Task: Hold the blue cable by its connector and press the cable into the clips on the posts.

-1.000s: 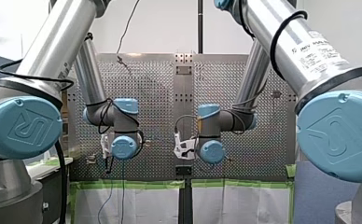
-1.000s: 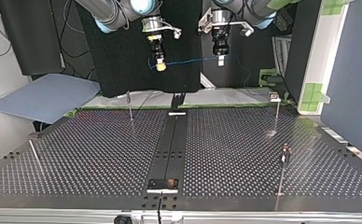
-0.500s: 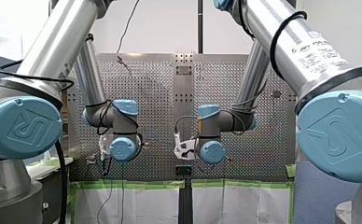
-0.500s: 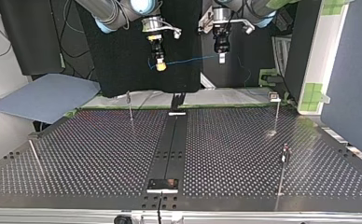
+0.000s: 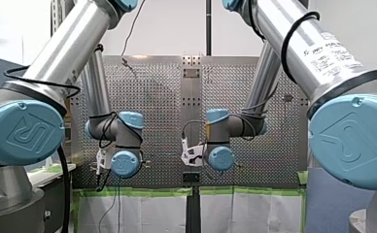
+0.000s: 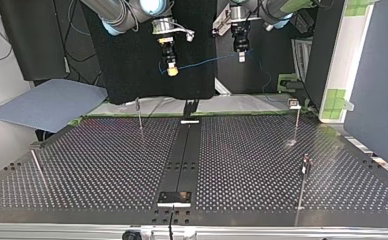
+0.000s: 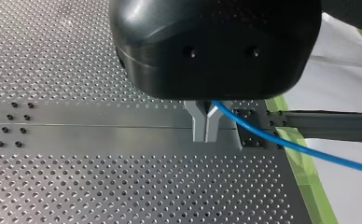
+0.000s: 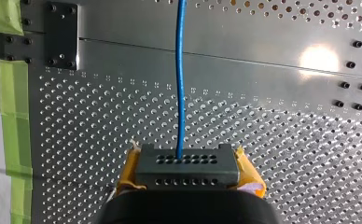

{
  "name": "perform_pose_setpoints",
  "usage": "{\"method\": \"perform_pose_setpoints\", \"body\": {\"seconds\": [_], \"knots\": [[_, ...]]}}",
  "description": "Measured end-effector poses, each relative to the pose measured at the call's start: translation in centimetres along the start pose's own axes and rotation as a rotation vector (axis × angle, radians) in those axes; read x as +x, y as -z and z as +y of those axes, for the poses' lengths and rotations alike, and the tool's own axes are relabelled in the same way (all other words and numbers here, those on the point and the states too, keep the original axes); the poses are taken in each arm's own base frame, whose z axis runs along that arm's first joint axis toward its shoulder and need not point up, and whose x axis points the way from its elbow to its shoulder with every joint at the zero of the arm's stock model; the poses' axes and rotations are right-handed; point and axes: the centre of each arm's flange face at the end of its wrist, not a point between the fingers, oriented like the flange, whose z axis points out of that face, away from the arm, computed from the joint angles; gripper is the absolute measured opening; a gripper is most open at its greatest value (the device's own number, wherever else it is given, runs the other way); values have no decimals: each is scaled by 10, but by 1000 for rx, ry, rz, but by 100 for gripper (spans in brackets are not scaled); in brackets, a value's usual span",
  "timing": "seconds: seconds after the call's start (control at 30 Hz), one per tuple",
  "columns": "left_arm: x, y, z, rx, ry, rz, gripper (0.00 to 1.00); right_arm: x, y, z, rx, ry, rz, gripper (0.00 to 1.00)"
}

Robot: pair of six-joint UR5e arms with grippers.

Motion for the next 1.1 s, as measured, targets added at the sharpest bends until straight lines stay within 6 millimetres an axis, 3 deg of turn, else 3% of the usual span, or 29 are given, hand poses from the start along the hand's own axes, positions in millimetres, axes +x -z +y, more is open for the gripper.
{"method": "perform_pose_setpoints", "body": {"seconds": [0.37,0.57,0.87,1.1], "knots": [[-2,-3,0,-9,20,-10,0,7,4,2,-16,-18,-7,0],[-25,-16,-8,-27,95,-52,0,33,-1,11,-60,-75,4,0],[-60,-31,0,-111,130,-78,0,81,-9,17,-47,-149,36,0],[-95,-47,2,-180,160,-115,0,129,-20,20,-22,-168,85,0]]}}
